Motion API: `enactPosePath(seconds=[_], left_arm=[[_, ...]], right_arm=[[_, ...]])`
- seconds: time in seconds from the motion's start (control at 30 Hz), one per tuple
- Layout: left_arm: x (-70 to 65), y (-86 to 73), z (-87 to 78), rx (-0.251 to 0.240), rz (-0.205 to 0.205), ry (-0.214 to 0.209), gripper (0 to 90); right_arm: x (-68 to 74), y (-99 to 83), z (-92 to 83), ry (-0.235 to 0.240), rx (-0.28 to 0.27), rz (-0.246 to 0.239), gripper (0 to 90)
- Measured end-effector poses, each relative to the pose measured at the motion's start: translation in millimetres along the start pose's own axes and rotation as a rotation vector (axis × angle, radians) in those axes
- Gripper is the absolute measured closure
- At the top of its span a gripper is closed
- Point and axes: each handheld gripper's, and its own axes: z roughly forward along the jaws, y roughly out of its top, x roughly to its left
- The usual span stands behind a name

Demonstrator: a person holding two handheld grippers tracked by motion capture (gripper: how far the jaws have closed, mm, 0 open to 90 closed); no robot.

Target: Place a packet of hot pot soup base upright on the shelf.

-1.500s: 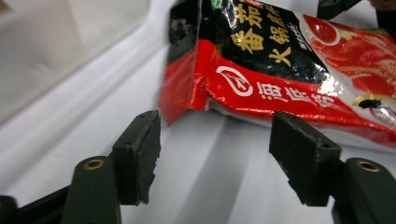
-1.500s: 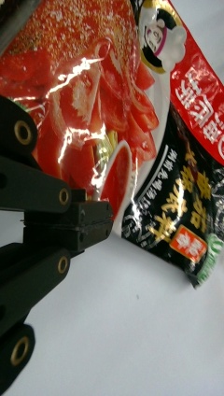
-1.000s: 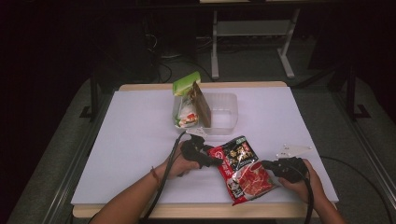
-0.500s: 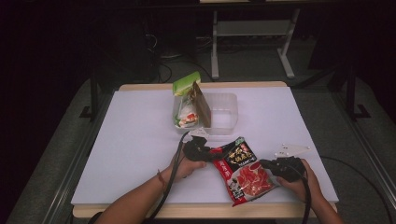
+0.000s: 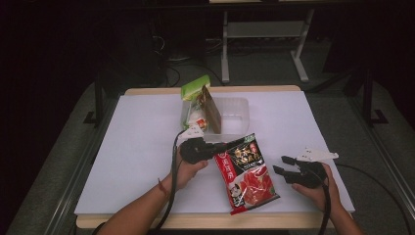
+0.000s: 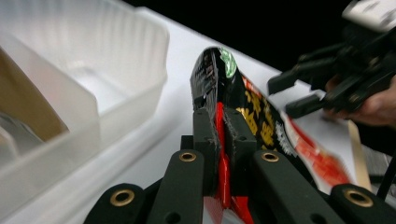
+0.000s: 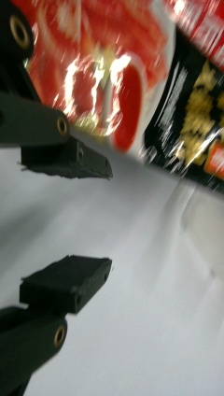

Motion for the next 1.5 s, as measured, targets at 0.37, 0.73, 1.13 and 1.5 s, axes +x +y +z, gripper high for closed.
enactPosePath(seconds=[0.37, 0.73, 1.13, 1.5], left_arm=[[-11.9, 19.5, -37.0, -0.160, 0.007, 0.052, 86.6], [-24.9, 31.8, -47.9, -0.223, 0.043, 0.058, 87.2], [-28.9, 60.3, -49.1, -0.255, 0.097, 0.079, 88.4], [-23.6, 78.7, -50.5, -0.274, 0.114, 0.114, 88.8]], right_arm=[[-11.7, -2.5, 3.6, -0.041, -0.002, 0.045, 38.9], [-18.5, -2.9, 8.7, -0.063, 0.001, 0.068, 34.9], [-18.2, -2.3, 13.2, -0.052, 0.015, 0.063, 34.3], [-18.2, -2.7, 13.2, -0.051, 0.017, 0.065, 33.8]])
